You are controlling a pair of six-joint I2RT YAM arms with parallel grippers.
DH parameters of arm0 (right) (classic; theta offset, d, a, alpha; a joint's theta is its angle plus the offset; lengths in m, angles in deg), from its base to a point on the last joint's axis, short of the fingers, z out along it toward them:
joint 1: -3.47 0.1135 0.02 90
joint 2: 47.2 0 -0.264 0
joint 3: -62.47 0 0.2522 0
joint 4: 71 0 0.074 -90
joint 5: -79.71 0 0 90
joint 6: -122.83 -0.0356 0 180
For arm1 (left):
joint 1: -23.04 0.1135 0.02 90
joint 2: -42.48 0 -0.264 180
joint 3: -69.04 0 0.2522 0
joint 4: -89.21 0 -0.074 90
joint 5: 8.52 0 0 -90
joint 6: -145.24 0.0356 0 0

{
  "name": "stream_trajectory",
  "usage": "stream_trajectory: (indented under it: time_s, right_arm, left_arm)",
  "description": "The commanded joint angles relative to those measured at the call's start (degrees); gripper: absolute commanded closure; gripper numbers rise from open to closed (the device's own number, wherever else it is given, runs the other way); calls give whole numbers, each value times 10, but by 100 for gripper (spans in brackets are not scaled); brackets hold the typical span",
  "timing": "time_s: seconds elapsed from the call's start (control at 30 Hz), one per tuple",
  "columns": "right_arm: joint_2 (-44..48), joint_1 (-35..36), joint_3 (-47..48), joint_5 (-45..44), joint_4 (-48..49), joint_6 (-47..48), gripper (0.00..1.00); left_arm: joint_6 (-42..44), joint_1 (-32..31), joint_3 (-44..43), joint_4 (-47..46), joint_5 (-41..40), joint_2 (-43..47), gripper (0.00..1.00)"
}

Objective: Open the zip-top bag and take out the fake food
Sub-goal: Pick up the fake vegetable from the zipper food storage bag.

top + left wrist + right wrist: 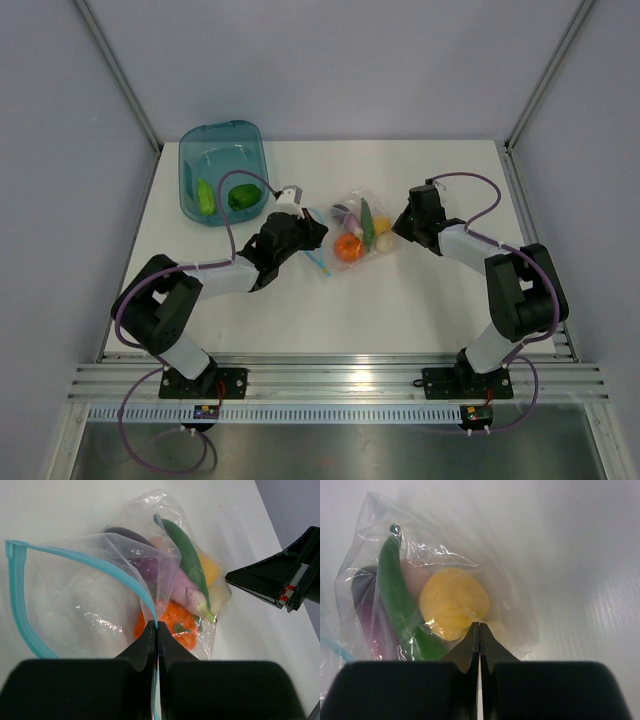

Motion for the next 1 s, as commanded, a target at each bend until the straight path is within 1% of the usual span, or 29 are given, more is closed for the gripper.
stream_trajectory:
  time_s: [0.0,0.4,0.43,0.97]
  right_arm:
    - [14,-2,-7,-1,24,-8,100]
    - [125,-3,-78,-107,22,-29,100]
    - [142,-3,-82,-118,23,-30,100]
    - [220,-2,-125,-168,22,-33,100]
  left_arm:
    - [2,-1,-6,-46,18,33,100]
    - [-14,0,17,-56,24,83,100]
    - [-15,0,20,-59,39,85,100]
    - [-17,0,36,-68,68,118,100]
